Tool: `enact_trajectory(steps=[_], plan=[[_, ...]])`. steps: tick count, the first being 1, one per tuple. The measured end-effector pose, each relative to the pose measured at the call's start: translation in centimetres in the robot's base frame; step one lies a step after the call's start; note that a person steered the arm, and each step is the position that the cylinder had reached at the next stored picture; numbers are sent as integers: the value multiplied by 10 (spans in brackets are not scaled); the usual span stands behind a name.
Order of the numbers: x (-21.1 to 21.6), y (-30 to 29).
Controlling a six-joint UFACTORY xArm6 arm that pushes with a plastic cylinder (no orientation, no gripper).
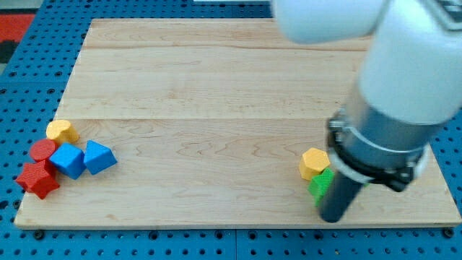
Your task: Slide the green star up
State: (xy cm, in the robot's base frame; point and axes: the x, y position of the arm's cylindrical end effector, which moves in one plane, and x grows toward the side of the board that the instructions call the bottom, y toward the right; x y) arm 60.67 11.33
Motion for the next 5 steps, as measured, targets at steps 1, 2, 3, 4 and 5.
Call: enact_trajectory(steps=[1, 2, 3, 4, 5], plan=[[-9, -1], [-21, -26], [-24, -37], [-25, -37], [-25, -28]])
